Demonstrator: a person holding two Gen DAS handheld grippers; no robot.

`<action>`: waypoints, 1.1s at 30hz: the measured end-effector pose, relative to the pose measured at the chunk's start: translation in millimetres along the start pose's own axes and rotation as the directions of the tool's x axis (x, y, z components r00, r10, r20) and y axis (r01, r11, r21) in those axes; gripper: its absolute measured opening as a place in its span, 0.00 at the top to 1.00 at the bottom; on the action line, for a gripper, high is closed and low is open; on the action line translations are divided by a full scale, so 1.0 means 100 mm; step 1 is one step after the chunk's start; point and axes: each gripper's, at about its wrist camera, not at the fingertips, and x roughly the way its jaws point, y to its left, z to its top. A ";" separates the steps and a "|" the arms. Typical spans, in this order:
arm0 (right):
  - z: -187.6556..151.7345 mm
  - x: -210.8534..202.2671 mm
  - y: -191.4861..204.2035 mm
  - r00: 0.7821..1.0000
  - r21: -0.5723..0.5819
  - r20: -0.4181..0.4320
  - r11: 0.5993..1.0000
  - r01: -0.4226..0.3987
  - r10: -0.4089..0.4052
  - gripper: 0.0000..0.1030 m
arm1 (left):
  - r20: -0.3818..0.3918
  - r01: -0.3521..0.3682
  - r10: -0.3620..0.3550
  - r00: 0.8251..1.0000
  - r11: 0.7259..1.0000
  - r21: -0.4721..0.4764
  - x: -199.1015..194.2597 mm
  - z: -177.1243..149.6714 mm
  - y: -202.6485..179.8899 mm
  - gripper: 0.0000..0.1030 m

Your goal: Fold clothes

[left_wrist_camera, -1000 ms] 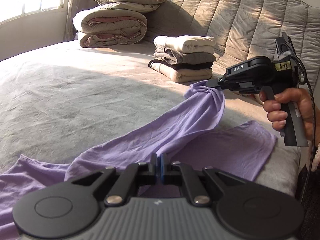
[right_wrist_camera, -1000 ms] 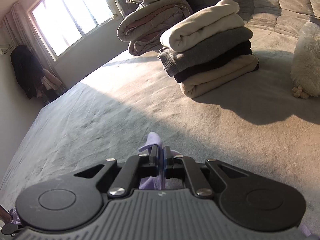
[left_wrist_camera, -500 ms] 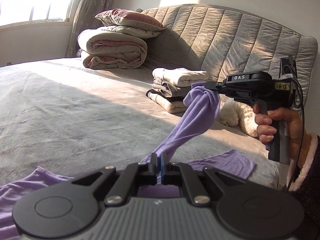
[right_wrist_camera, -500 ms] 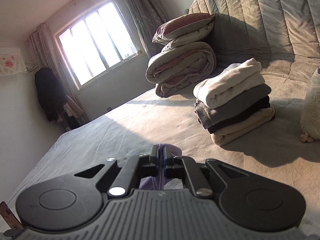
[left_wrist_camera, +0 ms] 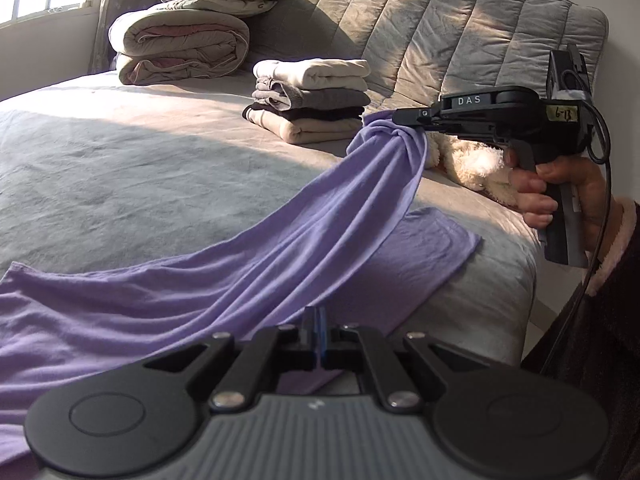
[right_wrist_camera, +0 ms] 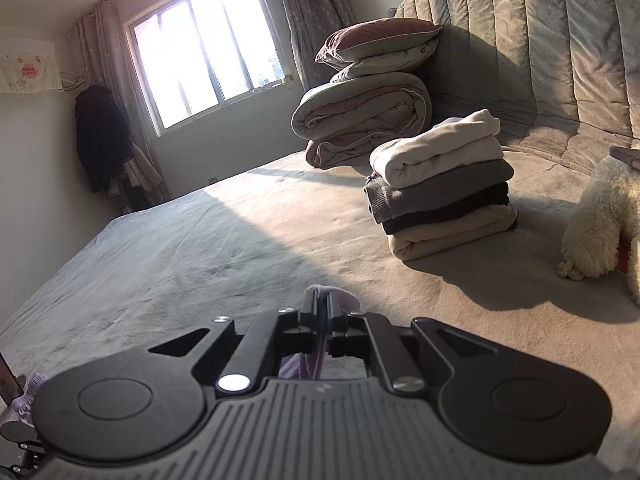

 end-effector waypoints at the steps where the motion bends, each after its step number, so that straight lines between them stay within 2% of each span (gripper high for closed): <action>1: -0.04 -0.01 -0.03 1.000 -0.007 -0.014 1.000 0.008 -0.009 0.95 | -0.010 0.004 -0.004 1.000 1.000 0.005 0.02 -0.02 -0.02 0.99; 9: -0.33 -0.10 -0.28 0.986 -0.052 -0.135 0.995 0.088 -0.095 0.95 | -0.035 0.011 -0.011 0.999 1.000 0.009 0.09 -0.03 -0.03 0.96; 11: -0.38 -0.11 -0.36 0.978 -0.065 -0.163 0.991 0.119 -0.128 0.95 | -0.042 0.022 -0.022 0.999 1.000 0.006 0.10 -0.02 -0.02 0.91; 13: -0.41 -0.11 -0.45 0.969 -0.061 -0.191 0.987 0.149 -0.158 0.95 | -0.049 0.028 -0.028 0.998 1.000 0.006 0.13 -0.02 -0.03 0.75; 14: -0.42 -0.11 -0.49 0.966 -0.052 -0.202 0.986 0.156 -0.163 0.95 | -0.052 0.030 -0.029 0.998 1.000 0.007 0.15 -0.02 -0.04 0.71; 16: -0.44 -0.12 -0.57 0.962 -0.028 -0.218 0.986 0.162 -0.164 0.94 | -0.058 0.032 -0.032 0.998 0.999 0.009 0.18 -0.02 -0.05 0.67; 17: -0.44 -0.12 -0.58 0.962 -0.020 -0.219 0.987 0.160 -0.160 0.92 | -0.061 0.034 -0.033 0.998 0.999 0.009 0.20 -0.02 -0.05 0.67; 18: -0.43 -0.13 -0.59 0.964 -0.016 -0.217 0.988 0.154 -0.154 0.84 | -0.064 0.037 -0.036 0.997 0.999 0.008 0.22 -0.02 -0.05 0.67; 21: -0.39 -0.11 -0.57 0.969 -0.001 -0.215 0.992 0.126 -0.124 0.83 | -0.071 0.042 -0.042 0.997 0.999 0.012 0.29 -0.01 -0.08 0.67; 23: -0.38 -0.06 -0.55 0.969 0.010 -0.218 0.992 0.122 -0.117 0.74 | -0.076 0.047 -0.046 0.996 0.999 0.016 0.34 0.00 -0.11 0.67; 24: -0.38 -0.02 -0.54 0.967 -0.002 -0.221 0.991 0.132 -0.129 0.65 | -0.079 0.050 -0.048 0.996 0.999 0.017 0.36 0.00 -0.12 0.67; 27: -0.41 0.13 -0.50 0.954 -0.059 -0.242 0.984 0.170 -0.179 0.63 | -0.087 0.053 -0.051 0.995 0.998 0.025 0.44 0.00 -0.16 0.67; 29: -0.44 0.24 -0.46 0.937 -0.116 -0.272 0.974 0.195 -0.220 0.65 | -0.089 0.054 -0.051 0.995 0.998 0.030 0.48 0.01 -0.18 0.67; 31: -0.49 0.31 -0.42 0.927 -0.178 -0.278 0.962 0.210 -0.253 0.89 | -0.088 0.058 -0.055 0.995 0.998 0.028 0.50 0.03 -0.19 0.67; 33: -0.52 0.28 -0.38 0.930 -0.218 -0.254 0.952 0.213 -0.266 0.96 | -0.084 0.061 -0.059 0.995 0.998 0.023 0.52 0.04 -0.19 0.67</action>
